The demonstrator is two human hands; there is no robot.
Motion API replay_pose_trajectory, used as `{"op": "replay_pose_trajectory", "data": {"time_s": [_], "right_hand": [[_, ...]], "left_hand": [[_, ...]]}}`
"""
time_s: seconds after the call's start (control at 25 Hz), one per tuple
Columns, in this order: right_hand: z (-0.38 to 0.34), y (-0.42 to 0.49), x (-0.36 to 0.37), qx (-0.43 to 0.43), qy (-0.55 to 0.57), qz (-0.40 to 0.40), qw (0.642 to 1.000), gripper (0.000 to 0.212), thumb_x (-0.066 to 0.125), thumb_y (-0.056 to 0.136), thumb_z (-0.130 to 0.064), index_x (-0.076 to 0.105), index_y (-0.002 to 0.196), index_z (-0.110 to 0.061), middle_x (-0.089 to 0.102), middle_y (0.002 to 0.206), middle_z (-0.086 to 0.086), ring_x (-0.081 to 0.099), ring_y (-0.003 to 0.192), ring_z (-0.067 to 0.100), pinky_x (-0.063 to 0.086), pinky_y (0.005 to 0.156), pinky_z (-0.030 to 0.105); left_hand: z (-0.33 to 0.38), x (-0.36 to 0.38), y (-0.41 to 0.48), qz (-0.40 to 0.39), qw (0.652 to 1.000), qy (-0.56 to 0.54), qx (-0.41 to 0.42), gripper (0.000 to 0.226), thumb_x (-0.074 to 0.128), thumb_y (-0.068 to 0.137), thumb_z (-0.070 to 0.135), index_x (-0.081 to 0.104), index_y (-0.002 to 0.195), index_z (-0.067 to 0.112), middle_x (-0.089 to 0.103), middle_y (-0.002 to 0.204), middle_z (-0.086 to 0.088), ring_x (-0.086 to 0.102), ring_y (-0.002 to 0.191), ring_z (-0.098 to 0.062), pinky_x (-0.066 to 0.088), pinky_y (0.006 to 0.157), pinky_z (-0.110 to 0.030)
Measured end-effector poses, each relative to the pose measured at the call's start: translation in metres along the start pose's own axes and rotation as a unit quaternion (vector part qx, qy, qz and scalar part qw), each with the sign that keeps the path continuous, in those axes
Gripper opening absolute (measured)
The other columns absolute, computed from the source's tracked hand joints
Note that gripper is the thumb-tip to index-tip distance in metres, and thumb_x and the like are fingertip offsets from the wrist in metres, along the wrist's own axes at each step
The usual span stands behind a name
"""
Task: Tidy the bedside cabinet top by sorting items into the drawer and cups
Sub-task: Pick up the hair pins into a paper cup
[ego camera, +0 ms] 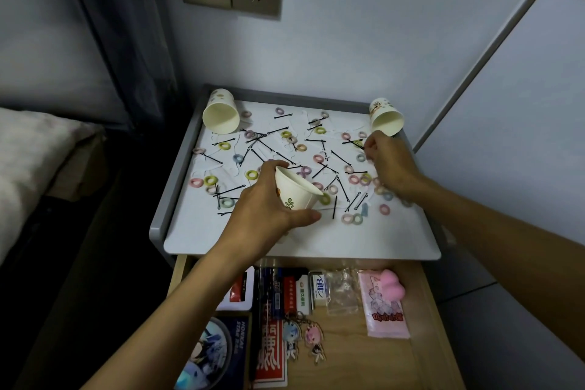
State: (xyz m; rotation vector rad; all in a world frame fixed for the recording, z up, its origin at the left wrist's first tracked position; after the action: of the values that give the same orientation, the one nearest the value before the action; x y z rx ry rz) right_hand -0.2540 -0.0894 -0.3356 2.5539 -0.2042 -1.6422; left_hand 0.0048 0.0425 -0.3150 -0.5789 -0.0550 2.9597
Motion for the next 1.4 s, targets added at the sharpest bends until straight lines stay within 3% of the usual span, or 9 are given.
{"op": "replay_pose_trajectory", "data": {"time_s": [0.08, 0.16, 0.28, 0.48, 0.64, 0.8, 1.12, 1.2, 1.4], "right_hand": [[-0.015, -0.007, -0.014, -0.014, 0.11, 0.017, 0.994, 0.016, 0.057, 0.095, -0.009, 0.069, 0.106, -0.01, 0.069, 0.094, 0.005, 0.062, 0.077, 0.013, 0.052, 0.07, 0.019], [-0.038, -0.016, -0.029, -0.052, 0.158, -0.032, 0.986, 0.017, 0.062, 0.093, -0.009, 0.071, 0.106, -0.01, 0.071, 0.088, 0.001, 0.065, 0.072, 0.01, 0.055, 0.073, 0.018], [-0.081, -0.033, -0.044, -0.174, 0.116, -0.144, 0.967, 0.015, 0.067, 0.09, -0.013, 0.074, 0.103, -0.014, 0.073, 0.092, -0.003, 0.068, 0.079, 0.008, 0.056, 0.077, 0.022], [-0.13, -0.064, -0.031, -0.347, -0.02, -0.244, 0.905, 0.014, 0.066, 0.09, -0.019, 0.075, 0.1, -0.022, 0.069, 0.096, -0.009, 0.061, 0.089, 0.004, 0.046, 0.082, 0.022], [-0.132, -0.066, -0.026, -0.307, 0.012, -0.245, 0.919, 0.015, 0.07, 0.087, -0.02, 0.075, 0.101, -0.022, 0.068, 0.091, -0.012, 0.059, 0.082, 0.0, 0.046, 0.076, 0.019], [-0.119, -0.067, -0.025, -0.158, 0.161, -0.173, 0.959, 0.012, 0.073, 0.084, -0.014, 0.072, 0.096, -0.017, 0.071, 0.085, -0.003, 0.066, 0.075, 0.005, 0.05, 0.069, 0.017], [-0.118, -0.084, -0.002, -0.017, 0.313, -0.268, 0.911, 0.003, 0.067, 0.09, -0.011, 0.07, 0.09, -0.011, 0.071, 0.075, 0.015, 0.063, 0.058, 0.013, 0.054, 0.06, 0.026], [-0.11, -0.068, 0.0, -0.045, 0.27, -0.255, 0.927, 0.007, 0.066, 0.091, -0.014, 0.072, 0.091, -0.01, 0.072, 0.074, 0.009, 0.065, 0.062, 0.015, 0.052, 0.059, 0.024], [-0.034, 0.033, -0.006, -0.045, 0.04, -0.049, 0.997, 0.006, 0.068, 0.087, -0.01, 0.072, 0.09, -0.013, 0.071, 0.091, 0.007, 0.064, 0.076, 0.016, 0.048, 0.062, 0.024]], "left_hand": [[-0.001, -0.001, 0.002, 0.004, 1.0, 0.006, -0.005, 0.08, 0.087, 0.067, 0.033, 0.038, 0.131, 0.033, 0.057, 0.108, 0.008, 0.058, 0.089, -0.01, 0.048, 0.049, -0.011], [-0.001, -0.003, 0.003, 0.01, 1.0, 0.018, -0.006, 0.081, 0.087, 0.067, 0.033, 0.038, 0.132, 0.032, 0.057, 0.11, 0.005, 0.059, 0.091, -0.014, 0.053, 0.056, -0.019], [-0.001, -0.007, 0.003, 0.032, 0.997, 0.067, 0.008, 0.084, 0.087, 0.066, 0.034, 0.038, 0.133, 0.031, 0.058, 0.105, 0.003, 0.06, 0.091, -0.021, 0.057, 0.07, -0.04], [-0.004, -0.006, 0.002, 0.04, 0.986, 0.148, 0.057, 0.09, 0.088, 0.064, 0.033, 0.033, 0.136, 0.031, 0.063, 0.112, 0.002, 0.062, 0.092, -0.02, 0.053, 0.075, -0.039], [-0.004, -0.007, 0.002, 0.044, 0.982, 0.169, 0.077, 0.094, 0.089, 0.063, 0.032, 0.03, 0.137, 0.034, 0.063, 0.116, 0.002, 0.064, 0.095, -0.02, 0.054, 0.079, -0.041], [-0.002, -0.01, 0.0, 0.057, 0.981, 0.168, 0.082, 0.092, 0.088, 0.065, 0.03, 0.031, 0.138, 0.034, 0.06, 0.118, 0.006, 0.06, 0.094, -0.015, 0.053, 0.077, -0.036], [0.004, -0.012, -0.003, 0.095, 0.975, 0.183, 0.081, 0.091, 0.086, 0.062, 0.045, 0.034, 0.136, 0.034, 0.06, 0.123, 0.011, 0.058, 0.104, -0.016, 0.043, 0.073, -0.03], [0.005, -0.013, -0.001, 0.105, 0.976, 0.178, 0.074, 0.089, 0.086, 0.063, 0.045, 0.036, 0.135, 0.033, 0.061, 0.122, 0.01, 0.058, 0.104, -0.017, 0.042, 0.072, -0.03], [0.003, -0.015, 0.007, 0.108, 0.982, 0.143, 0.063, 0.085, 0.087, 0.064, 0.039, 0.037, 0.133, 0.032, 0.061, 0.12, 0.006, 0.053, 0.097, -0.014, 0.047, 0.075, -0.031]]}}
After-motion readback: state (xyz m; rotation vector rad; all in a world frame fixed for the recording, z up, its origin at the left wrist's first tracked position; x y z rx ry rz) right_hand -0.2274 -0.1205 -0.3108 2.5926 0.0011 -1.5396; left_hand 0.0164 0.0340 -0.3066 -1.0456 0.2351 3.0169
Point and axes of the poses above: each hand's wrist, its own y-axis towards the middle knuckle, its own x-axis out of the palm, z = x × y, the point moved 3 cm from there along y, towards the middle knuckle
